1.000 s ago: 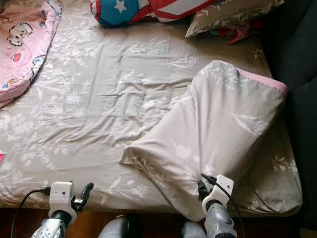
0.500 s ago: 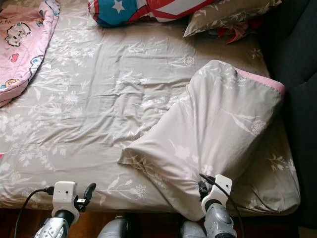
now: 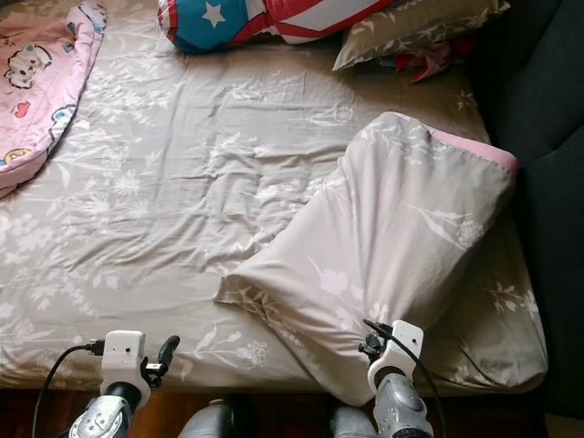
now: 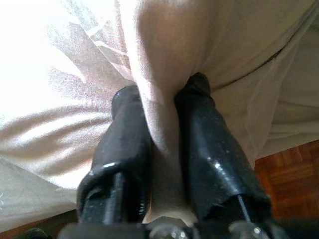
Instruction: Clean up the room
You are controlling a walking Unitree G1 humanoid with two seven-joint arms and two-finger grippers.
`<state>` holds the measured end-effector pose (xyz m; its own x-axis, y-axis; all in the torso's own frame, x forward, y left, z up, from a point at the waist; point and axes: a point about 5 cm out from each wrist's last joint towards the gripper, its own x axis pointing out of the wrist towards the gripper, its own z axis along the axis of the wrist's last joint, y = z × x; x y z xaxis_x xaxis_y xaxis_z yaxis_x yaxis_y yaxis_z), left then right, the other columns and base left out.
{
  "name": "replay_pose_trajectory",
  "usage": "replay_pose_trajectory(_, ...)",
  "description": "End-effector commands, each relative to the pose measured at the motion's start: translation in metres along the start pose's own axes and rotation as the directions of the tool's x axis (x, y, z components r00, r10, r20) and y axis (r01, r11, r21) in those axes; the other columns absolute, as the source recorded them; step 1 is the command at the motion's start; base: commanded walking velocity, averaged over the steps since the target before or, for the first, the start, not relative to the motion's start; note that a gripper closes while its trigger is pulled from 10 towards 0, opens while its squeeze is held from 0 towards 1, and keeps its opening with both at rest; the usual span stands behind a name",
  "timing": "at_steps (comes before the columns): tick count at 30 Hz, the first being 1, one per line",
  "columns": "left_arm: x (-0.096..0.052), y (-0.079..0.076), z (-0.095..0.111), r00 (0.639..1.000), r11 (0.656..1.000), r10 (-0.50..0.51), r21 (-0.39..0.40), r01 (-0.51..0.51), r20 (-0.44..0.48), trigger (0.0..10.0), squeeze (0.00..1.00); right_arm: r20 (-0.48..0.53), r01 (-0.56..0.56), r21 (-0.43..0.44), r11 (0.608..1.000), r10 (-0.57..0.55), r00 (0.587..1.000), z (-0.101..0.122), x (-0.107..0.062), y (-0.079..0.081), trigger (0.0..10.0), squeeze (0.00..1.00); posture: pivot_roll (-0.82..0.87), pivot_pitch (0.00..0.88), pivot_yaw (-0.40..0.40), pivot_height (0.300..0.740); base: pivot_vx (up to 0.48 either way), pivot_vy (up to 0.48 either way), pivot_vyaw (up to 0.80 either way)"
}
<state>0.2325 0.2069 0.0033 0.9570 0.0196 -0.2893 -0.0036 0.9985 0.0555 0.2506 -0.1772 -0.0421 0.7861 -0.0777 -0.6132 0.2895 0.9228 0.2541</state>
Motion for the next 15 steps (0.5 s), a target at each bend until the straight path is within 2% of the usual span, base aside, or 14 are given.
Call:
replay_pose_trajectory(1,-0.006,0.0,-0.015,0.998,1.0,0.013,-0.011,-0.013,-0.055,10.0,0.0,-0.161,0.007,0.0,1.0,-0.007,0.987,-0.042,-0.011,-0.002,0.0,0.0,0.03,0.312,0.067,0.74,0.0,0.0,0.0)
replay_pose_trajectory(11,0.002,0.0,-0.019,0.996,0.999,0.033,-0.027,-0.036,-0.078,10.0,0.0,-0.103,0.05,-0.023,0.998,-0.052,0.993,-0.026,-0.008,-0.012,0.0,0.0,-0.02,0.271,0.042,0.74,0.0,0.0,0.0)
replay_pose_trajectory(15,0.004,0.0,-0.022,0.995,0.998,0.043,-0.034,-0.046,-0.088,10.0,0.0,-0.054,0.084,-0.008,0.996,-0.084,0.995,-0.014,-0.006,-0.021,0.0,0.0,-0.05,0.246,0.027,0.74,0.0,0.0,0.0)
